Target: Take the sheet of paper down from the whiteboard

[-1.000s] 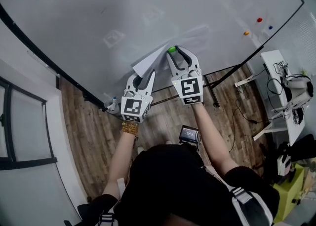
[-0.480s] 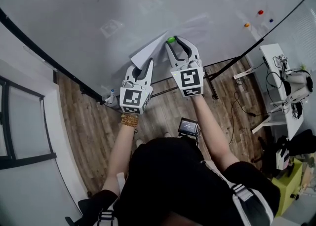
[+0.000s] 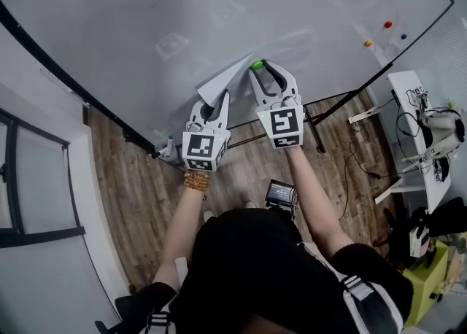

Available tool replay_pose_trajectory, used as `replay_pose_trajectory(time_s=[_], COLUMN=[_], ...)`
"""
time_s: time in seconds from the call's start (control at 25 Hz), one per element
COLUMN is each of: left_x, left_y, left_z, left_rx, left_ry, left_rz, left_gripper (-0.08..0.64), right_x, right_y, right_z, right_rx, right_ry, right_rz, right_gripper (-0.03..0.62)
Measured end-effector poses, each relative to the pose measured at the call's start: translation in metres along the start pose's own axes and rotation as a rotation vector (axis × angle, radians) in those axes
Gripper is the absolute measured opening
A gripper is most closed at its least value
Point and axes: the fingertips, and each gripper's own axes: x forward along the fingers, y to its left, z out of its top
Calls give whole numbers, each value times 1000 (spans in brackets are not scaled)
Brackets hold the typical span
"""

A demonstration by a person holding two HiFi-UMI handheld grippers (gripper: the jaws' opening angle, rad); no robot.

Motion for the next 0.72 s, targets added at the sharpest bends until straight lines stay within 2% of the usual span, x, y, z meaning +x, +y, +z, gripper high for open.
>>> replay_pose_trajectory(time_s=[0.72], left_x=[1], left_y=[4], left_z=[0], left_rx=[-40], left_ry=[14], left_rz=[33], left_gripper=[11], right_x=[0], right_y=[0], right_z=[0], right_rx=[12], right_ry=[-1], right_rz=[10], right_gripper=[120])
